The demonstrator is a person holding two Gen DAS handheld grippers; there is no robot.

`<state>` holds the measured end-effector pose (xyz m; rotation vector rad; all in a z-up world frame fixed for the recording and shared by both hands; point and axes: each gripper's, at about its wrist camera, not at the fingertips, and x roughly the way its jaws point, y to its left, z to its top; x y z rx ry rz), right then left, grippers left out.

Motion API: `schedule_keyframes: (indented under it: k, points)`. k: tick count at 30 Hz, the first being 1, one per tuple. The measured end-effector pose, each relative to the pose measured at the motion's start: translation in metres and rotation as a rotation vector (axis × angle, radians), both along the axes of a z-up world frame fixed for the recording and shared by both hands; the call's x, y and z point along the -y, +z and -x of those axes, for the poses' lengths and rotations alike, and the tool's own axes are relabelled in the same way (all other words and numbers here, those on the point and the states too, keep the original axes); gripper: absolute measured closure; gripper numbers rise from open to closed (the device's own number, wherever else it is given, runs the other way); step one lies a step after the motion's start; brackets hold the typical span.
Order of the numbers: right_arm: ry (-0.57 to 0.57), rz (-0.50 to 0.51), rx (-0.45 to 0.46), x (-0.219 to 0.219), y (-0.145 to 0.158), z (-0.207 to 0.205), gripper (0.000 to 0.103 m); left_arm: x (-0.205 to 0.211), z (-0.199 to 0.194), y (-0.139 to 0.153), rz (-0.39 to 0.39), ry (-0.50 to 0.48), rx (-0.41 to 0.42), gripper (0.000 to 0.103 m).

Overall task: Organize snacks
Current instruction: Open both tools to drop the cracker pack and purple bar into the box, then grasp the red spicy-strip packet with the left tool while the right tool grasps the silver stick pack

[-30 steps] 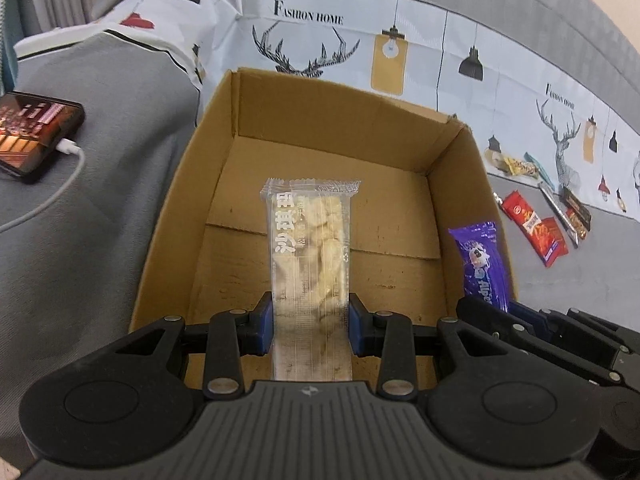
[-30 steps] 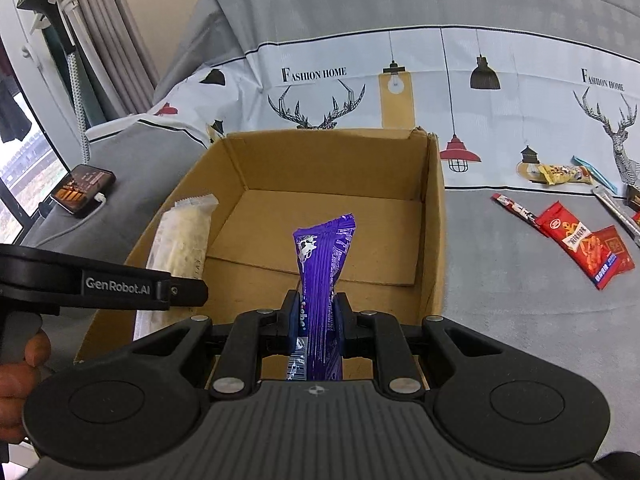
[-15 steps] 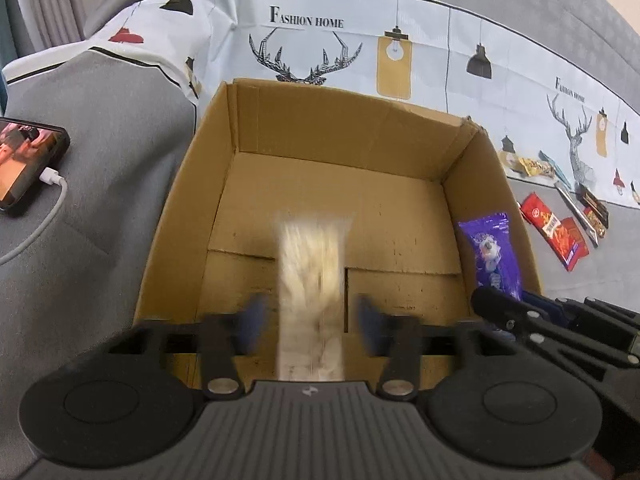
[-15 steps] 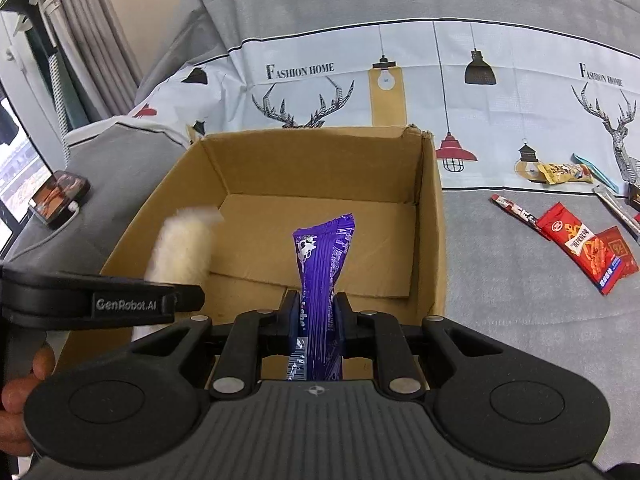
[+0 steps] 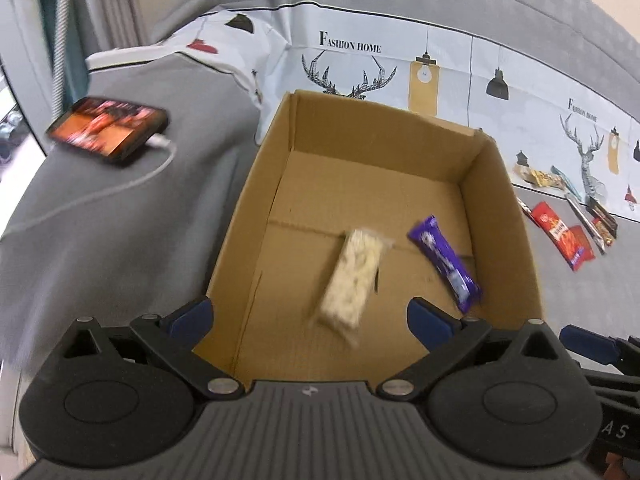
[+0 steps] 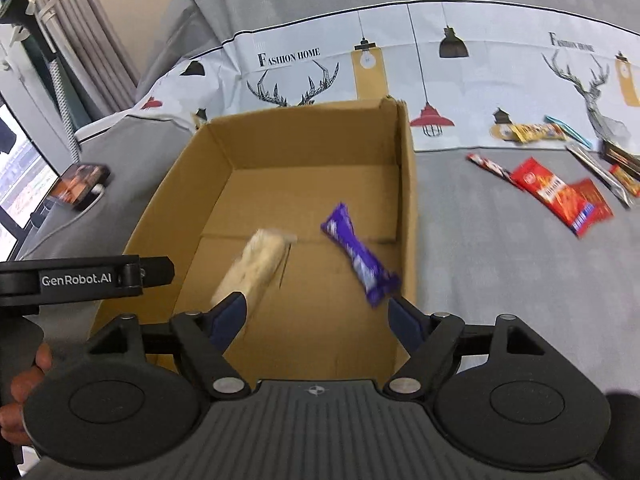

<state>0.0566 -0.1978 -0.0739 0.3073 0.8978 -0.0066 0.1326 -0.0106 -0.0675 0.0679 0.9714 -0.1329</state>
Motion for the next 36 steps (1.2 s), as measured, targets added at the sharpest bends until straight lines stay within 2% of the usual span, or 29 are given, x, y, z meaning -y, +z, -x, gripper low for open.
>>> schedule_keyframes:
  k: [7, 13, 19, 28, 34, 36]
  points:
    - [-0.018, 0.073, 0.121, -0.006, 0.034, 0.058, 0.018, -0.001, 0.058, 0.031, 0.004, 0.011, 0.063, 0.0]
    - [-0.012, 0.058, 0.212, -0.011, 0.058, 0.094, 0.017, -0.001, 0.099, 0.06, 0.01, 0.008, 0.147, 0.0]
    - [-0.006, 0.082, 0.297, -0.018, 0.078, 0.122, 0.013, -0.004, 0.125, 0.073, 0.022, 0.014, 0.178, 0.0]
    - [0.003, 0.094, 0.312, -0.014, 0.087, 0.144, 0.011, 0.001, 0.137, 0.088, 0.054, 0.01, 0.2, 0.0]
    - [-0.056, 0.085, 0.291, 0.003, 0.086, 0.146, 0.009, 0.017, 0.131, 0.089, 0.063, -0.026, 0.181, 0.0]
    - [-0.088, 0.073, 0.283, 0.015, 0.084, 0.145, 0.006, 0.025, 0.127, 0.089, 0.055, -0.043, 0.177, 0.0]
